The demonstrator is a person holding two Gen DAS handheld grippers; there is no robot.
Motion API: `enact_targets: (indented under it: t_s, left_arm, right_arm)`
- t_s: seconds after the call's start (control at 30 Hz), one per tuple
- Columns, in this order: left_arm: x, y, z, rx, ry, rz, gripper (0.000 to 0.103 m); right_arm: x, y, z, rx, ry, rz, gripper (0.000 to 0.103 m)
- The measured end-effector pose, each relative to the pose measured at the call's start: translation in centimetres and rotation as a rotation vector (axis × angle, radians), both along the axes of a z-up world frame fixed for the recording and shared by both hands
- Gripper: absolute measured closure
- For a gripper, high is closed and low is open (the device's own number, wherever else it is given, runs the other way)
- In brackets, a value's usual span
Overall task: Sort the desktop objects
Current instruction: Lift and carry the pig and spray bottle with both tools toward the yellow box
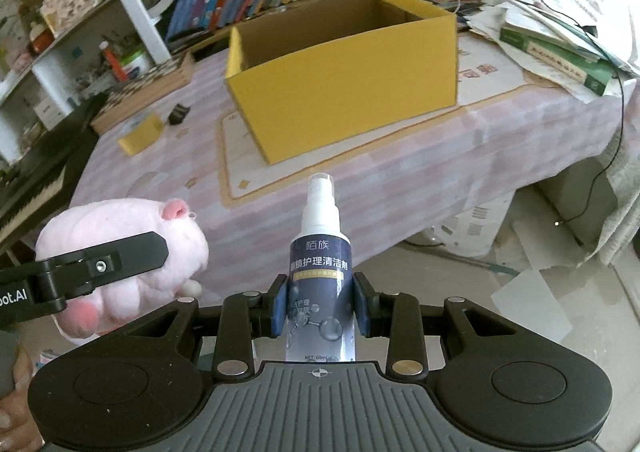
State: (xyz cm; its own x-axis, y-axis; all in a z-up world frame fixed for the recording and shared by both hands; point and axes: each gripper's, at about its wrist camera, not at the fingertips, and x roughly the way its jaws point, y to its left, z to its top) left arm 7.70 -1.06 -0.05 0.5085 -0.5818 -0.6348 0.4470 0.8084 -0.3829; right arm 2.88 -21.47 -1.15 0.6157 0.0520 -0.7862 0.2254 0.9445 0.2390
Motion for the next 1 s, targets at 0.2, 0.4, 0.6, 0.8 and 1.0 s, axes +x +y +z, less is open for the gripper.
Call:
enact_targets:
  t_s: [0.2,0.4,0.6,0.8,1.0]
  left_arm:
    - [1.4,-2.8,0.2,0.002,-0.004,-0.028,0.037]
    - [2.9,-5.4,0.1,0.0,0.001,-0.048,0.037]
    - [4.5,-8.2,0.3,-0.011,-0.015,-0.068,0.037]
    - [6.1,-10.9,1.3,-0.022,-0.063,-0.078,0.037]
    - [8.0,-12.6,2.8,-0.035,-0.11,-0.045,0.037]
  right_arm:
    - [1.0,-2.5,0.1,0.001,0.0,-0.018,0.07]
    - [2.3,-5.1,0.1,-0.001,0.009,-0.025,0.07]
    - [3.5,-7.8,0.3,-0.004,0.006,-0.03,0.07]
    - [5.0,-10.3,1.1,-0.013,-0.032,-0.025,0.07]
    - [7.1,-12.8,2.8,-0.011,-0.089,-0.004,0.07]
